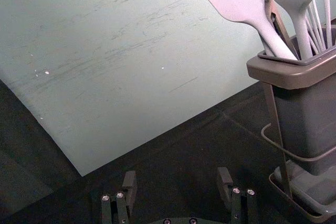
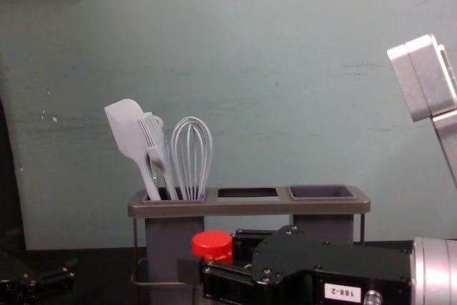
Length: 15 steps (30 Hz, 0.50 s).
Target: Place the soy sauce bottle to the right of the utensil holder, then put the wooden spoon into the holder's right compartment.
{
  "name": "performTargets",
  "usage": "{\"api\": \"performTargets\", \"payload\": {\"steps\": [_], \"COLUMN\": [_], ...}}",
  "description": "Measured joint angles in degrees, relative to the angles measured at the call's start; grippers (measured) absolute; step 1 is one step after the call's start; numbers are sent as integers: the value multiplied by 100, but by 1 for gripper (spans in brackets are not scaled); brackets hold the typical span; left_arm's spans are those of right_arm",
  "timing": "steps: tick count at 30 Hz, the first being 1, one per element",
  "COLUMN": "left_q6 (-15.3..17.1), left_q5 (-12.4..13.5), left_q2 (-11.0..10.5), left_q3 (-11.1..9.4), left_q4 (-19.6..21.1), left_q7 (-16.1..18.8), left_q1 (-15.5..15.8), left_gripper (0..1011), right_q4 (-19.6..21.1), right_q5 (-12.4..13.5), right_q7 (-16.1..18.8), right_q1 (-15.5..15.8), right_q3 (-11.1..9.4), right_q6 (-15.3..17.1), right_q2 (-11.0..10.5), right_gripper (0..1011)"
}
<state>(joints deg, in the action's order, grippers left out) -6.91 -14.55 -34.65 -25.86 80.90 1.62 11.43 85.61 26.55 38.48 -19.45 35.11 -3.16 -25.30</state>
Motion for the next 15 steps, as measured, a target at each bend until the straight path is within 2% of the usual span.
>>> {"api": "performTargets", "payload": {"steps": [9,15], "left_q6": [0,0], "left_q5": [0,0], "left_q2": [0,0], "left_q3": [0,0], "left_q4": [0,0], "left_q7": [0,0], "left_q1": [0,0], "left_gripper": [1005,1005], "right_q4": [7,196], "right_q5": [0,-2], "right_q7": [2,20], "right_q1": [1,38], "right_q3": [0,-2], "right_q6": [-5,-43], "right_q2": [-5,-88], "right_gripper": [383,383]}}
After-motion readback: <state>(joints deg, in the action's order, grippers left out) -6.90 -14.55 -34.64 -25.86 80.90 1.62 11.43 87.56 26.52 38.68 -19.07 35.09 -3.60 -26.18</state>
